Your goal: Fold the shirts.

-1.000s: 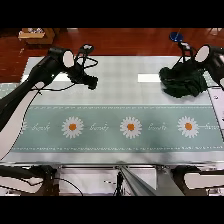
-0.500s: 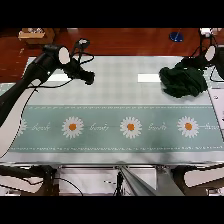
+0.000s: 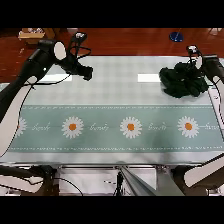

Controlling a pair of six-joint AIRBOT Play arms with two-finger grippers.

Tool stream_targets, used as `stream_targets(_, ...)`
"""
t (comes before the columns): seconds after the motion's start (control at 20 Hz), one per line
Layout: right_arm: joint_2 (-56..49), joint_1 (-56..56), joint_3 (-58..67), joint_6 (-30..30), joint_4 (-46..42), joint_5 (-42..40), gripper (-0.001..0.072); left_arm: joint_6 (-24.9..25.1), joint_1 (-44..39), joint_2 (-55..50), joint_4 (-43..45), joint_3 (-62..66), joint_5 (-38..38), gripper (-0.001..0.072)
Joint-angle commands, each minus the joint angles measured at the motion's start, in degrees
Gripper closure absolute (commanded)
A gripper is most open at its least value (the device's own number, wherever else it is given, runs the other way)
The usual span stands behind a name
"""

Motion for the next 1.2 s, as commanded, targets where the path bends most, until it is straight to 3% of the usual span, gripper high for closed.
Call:
stream_targets(0.0, -0.9, 0.0, 0.1, -0.3, -3.5, 2.0, 0.0686, 0.0, 0.0, 0.2, 0.0, 0.2, 0.0, 0.0023)
stream_targets(0.15, 4.3, 0.1, 0.1, -1.3, -5.8, 2.0, 0.0683, 0.0, 0.0, 2.4, 0.0, 0.2, 0.0, 0.0023)
stream_targets(0.35, 19.1, -0.1, 0.1, 0.9, -2.5, -2.5, 0.0684, 0.0, 0.0, 9.2, 0.0, 1.4, -0.5, 0.0023)
stream_targets(0.7, 43.6, 3.2, 0.1, -2.5, 21.6, 0.2, 0.0683, -0.1, 0.0, 23.1, 0.0, 10.6, -6.4, 0.0023)
stream_targets(1.0, 52.0, 13.4, 0.1, -3.1, 36.9, 12.8, 0.0682, -0.2, 0.0, 33.3, 0.0, 11.0, -19.0, 0.0024)
stream_targets(1.15, 49.8, 21.4, 0.0, -3.0, 36.1, 18.4, 0.0682, -0.3, 0.0, 35.0, 0.0, 10.9, -25.8, 0.0024)
